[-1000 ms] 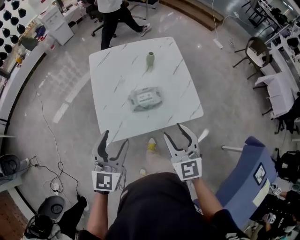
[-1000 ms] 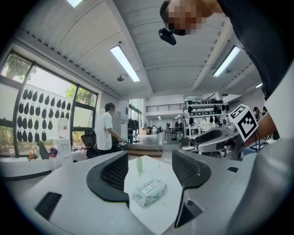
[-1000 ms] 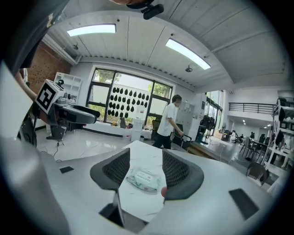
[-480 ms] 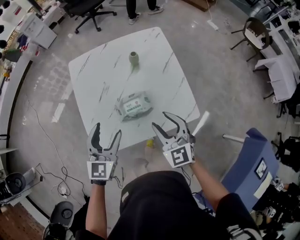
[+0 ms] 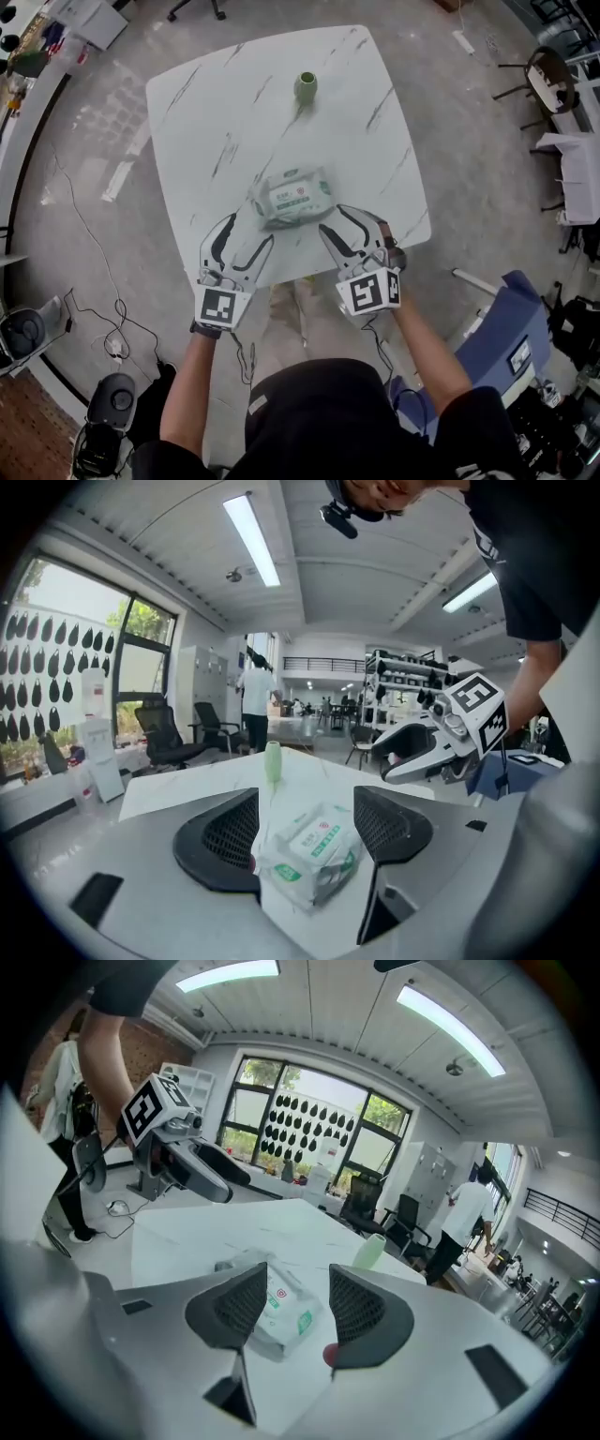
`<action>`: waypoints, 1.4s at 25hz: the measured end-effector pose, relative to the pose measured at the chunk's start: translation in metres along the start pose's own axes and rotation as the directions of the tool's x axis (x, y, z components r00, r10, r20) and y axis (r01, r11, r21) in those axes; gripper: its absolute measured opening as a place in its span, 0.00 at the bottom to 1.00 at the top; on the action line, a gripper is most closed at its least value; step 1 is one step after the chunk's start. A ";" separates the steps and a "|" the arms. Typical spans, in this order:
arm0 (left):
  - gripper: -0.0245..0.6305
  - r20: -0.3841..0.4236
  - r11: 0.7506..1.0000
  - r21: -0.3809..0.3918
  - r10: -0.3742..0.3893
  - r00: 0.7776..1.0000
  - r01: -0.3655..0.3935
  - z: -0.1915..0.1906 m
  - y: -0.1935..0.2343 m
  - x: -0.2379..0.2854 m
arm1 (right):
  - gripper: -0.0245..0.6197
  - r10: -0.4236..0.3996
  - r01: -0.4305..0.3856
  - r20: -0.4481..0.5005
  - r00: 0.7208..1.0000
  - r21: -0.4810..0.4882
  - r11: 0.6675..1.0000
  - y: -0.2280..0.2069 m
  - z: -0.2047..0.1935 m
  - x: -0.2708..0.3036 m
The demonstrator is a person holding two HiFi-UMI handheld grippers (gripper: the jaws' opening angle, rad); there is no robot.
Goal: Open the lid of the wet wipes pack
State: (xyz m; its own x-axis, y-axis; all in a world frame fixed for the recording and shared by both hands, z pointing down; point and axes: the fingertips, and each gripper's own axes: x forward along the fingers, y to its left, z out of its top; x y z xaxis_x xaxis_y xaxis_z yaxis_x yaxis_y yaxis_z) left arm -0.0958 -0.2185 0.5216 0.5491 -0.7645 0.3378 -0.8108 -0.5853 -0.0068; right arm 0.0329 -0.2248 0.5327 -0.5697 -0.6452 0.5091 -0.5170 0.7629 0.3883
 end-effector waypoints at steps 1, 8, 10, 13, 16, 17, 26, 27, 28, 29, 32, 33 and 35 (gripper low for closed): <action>0.54 -0.001 1.000 -0.003 -0.006 1.000 0.006 -0.006 0.001 0.004 | 0.36 0.006 -0.006 -0.006 1.000 -0.011 1.000 0.003 -0.002 0.008; 0.50 -0.042 0.997 -0.044 -0.061 0.997 0.059 -0.059 0.003 0.024 | 0.35 0.028 -0.032 -0.049 0.998 -0.071 0.997 0.027 -0.018 0.051; 0.50 -0.052 0.996 -0.062 -0.071 0.996 0.068 -0.071 0.007 0.028 | 0.35 0.035 -0.041 -0.060 0.998 -0.097 0.994 0.033 -0.023 0.061; 0.50 -0.071 0.996 -0.076 -0.055 0.996 0.049 -0.085 0.017 0.038 | 0.35 0.036 -0.044 -0.069 0.997 -0.133 0.990 0.036 -0.029 0.078; 0.50 -0.097 0.999 -0.048 -0.031 0.995 0.026 -0.098 0.021 0.052 | 0.35 0.042 -0.059 -0.093 0.995 -0.180 0.982 0.039 -0.040 0.095; 0.50 -0.101 0.999 -0.050 -0.027 0.995 0.023 -0.101 0.022 0.056 | 0.35 0.049 -0.069 -0.102 0.994 -0.202 0.977 0.042 -0.043 0.100; 0.47 -0.164 0.992 -0.125 -0.030 0.986 0.009 -0.127 0.033 0.068 | 0.32 0.092 -0.131 -0.128 0.987 -0.345 0.929 0.070 -0.053 0.113; 0.46 -0.169 0.992 -0.125 -0.032 0.985 0.011 -0.128 0.032 0.068 | 0.32 0.095 -0.137 -0.132 0.987 -0.353 0.925 0.071 -0.054 0.114; 0.45 -0.175 0.992 -0.126 -0.034 0.984 0.012 -0.129 0.032 0.069 | 0.32 0.099 -0.143 -0.137 0.986 -0.366 0.920 0.072 -0.054 0.115; 0.44 -0.180 0.992 -0.129 -0.035 0.983 0.012 -0.131 0.031 0.069 | 0.32 0.104 -0.151 -0.141 0.984 -0.382 0.912 0.073 -0.055 0.115; 0.42 -0.193 0.988 -0.155 -0.039 0.980 0.008 -0.137 0.030 0.072 | 0.29 0.119 -0.176 -0.155 0.981 -0.437 0.882 0.079 -0.059 0.118; 0.41 -0.197 0.987 -0.163 -0.039 0.980 0.006 -0.139 0.030 0.072 | 0.27 0.123 -0.182 -0.157 0.980 -0.452 0.873 0.081 -0.060 0.118; 0.41 -0.210 0.987 -0.161 -0.040 0.977 0.006 -0.142 0.029 0.074 | 0.24 0.132 -0.192 -0.158 0.979 -0.466 0.864 0.084 -0.062 0.118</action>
State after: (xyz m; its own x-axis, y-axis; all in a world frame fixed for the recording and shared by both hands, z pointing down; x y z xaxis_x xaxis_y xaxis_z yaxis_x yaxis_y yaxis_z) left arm -0.1077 -0.2534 0.6795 0.5261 -0.6670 0.5276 -0.8298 -0.5384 0.1468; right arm -0.0382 -0.2340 0.6729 -0.5245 -0.5241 0.6710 -0.0391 0.8021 0.5959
